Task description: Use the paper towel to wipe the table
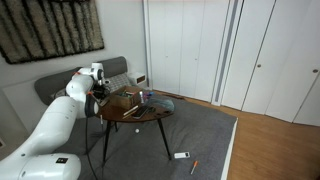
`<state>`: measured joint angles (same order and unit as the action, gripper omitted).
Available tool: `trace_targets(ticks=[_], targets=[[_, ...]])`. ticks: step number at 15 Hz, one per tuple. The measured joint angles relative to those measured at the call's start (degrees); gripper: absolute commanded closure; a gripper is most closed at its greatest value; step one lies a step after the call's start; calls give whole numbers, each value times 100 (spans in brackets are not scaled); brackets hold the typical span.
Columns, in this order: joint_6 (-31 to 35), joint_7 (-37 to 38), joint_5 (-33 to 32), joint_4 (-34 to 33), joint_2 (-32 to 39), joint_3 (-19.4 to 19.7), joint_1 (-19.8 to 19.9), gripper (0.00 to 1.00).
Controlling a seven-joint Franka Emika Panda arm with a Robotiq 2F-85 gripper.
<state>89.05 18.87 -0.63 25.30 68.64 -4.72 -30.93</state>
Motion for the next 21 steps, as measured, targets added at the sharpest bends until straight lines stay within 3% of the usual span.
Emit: trace_targets(ticks=[8,17,21], targets=[[-903,-1913,4,0,-55,-205,305,99],[-905,-2013,-16,-1,-56,-200,299,100],[-1141,-2051,-259,-1,-81,-69,119,100]])
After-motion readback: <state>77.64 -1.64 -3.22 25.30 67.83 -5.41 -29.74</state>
